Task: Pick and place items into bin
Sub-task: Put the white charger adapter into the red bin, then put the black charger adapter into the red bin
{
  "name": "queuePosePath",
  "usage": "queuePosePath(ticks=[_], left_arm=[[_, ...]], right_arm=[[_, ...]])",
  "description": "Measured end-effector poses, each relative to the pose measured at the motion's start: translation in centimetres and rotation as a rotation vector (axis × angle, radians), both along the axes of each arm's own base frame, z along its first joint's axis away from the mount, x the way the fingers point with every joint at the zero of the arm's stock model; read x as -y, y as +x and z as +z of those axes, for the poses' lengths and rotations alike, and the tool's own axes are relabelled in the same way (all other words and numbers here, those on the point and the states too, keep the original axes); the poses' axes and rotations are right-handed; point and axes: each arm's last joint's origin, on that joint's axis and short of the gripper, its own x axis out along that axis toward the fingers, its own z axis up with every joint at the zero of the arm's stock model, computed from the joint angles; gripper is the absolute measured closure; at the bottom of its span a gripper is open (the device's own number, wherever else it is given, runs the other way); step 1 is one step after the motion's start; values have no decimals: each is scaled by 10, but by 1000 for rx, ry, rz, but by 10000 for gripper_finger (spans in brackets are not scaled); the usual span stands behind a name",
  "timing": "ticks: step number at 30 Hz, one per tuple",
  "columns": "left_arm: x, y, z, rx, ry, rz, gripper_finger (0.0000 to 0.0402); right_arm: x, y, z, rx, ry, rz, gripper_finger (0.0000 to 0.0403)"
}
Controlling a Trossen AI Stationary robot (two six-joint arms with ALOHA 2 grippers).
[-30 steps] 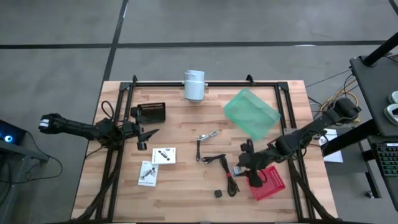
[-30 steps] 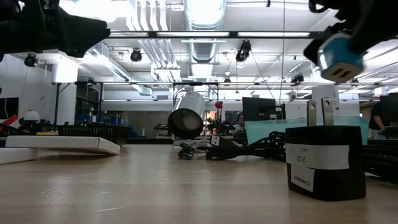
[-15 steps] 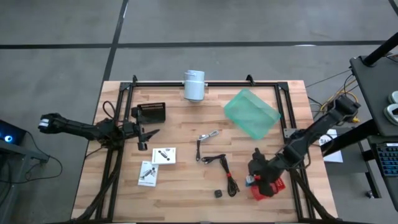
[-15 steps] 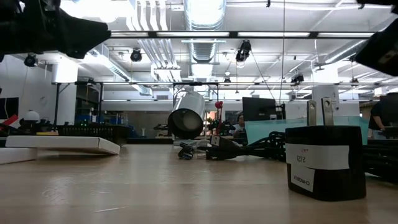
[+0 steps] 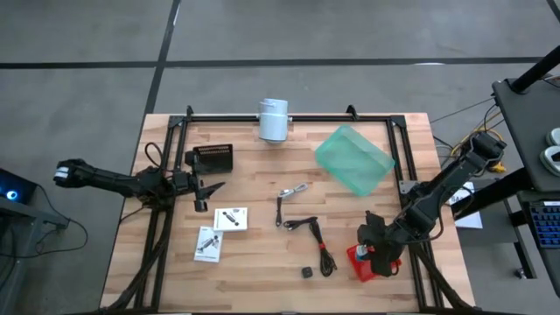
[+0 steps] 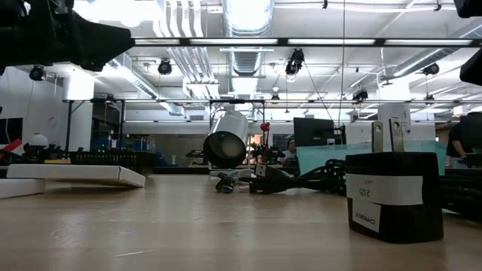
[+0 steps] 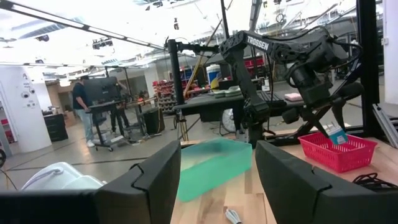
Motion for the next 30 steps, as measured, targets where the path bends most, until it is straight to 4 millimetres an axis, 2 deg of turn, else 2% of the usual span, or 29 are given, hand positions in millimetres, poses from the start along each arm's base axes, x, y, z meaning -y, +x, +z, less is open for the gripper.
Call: queuePosePath(ticks=[8, 19, 30], left_arm=[[0, 0, 0, -1, 0, 0, 210], [0, 0, 0, -3, 0, 0, 210], [0, 0, 0, -2, 0, 0, 210]], right_arm=[[0, 0, -1, -5, -4, 1, 254], [0, 0, -1, -5, -1, 2, 208], [-1, 3, 1, 42, -11, -23, 205]])
